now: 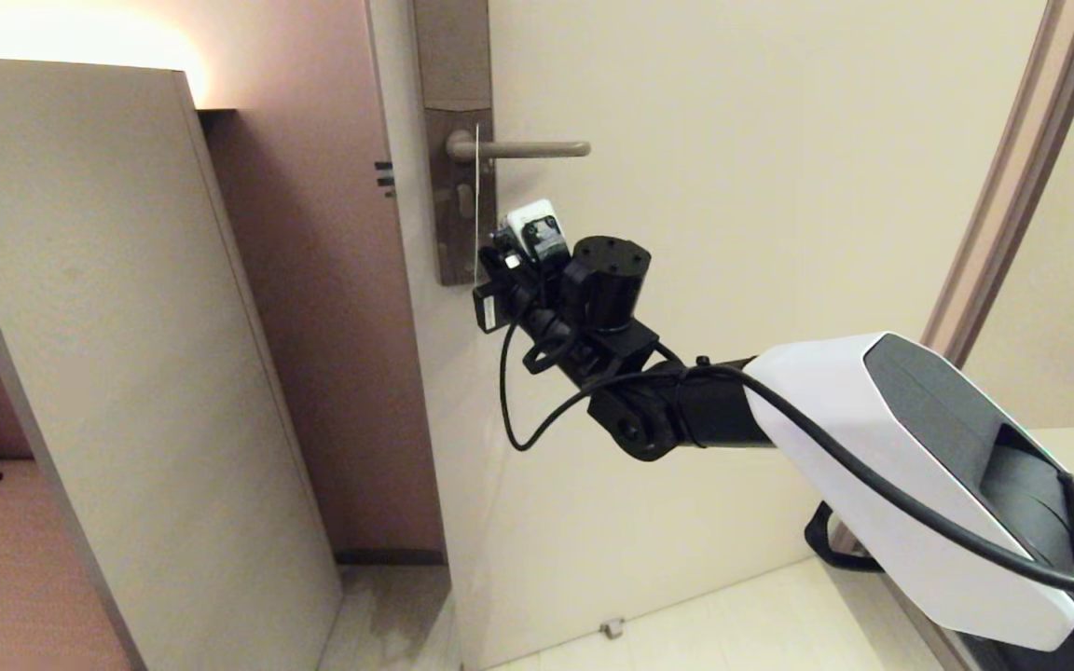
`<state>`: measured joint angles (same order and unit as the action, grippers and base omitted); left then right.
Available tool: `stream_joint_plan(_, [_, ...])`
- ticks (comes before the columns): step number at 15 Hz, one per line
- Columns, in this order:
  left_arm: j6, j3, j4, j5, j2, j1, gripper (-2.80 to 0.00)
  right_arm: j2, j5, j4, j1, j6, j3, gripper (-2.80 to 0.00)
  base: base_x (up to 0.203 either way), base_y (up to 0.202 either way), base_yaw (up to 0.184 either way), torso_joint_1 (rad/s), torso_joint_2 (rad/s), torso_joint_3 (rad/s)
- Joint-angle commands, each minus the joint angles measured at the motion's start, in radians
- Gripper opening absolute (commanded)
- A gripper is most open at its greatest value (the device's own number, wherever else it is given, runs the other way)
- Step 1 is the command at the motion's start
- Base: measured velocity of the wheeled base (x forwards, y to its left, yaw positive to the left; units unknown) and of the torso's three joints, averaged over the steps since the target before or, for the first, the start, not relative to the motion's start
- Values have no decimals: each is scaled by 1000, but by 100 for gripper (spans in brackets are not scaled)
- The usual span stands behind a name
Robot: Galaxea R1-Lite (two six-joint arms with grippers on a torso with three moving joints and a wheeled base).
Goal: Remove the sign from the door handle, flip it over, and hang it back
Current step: Hang the sign back with the other side facing out
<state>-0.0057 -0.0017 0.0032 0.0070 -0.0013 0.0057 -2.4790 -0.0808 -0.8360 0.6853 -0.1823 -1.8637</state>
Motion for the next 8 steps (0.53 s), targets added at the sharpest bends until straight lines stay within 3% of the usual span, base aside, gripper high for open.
stream_joint_plan(1, [0, -1, 0, 1, 1, 0, -280, 27, 0, -5, 0, -13, 35, -280, 0, 0, 0, 0, 0, 0])
stream_joint_plan(8, [0, 0, 0, 1, 1, 1, -280, 156, 5, 21, 0, -26, 171, -280, 0, 0, 0, 0, 0, 0])
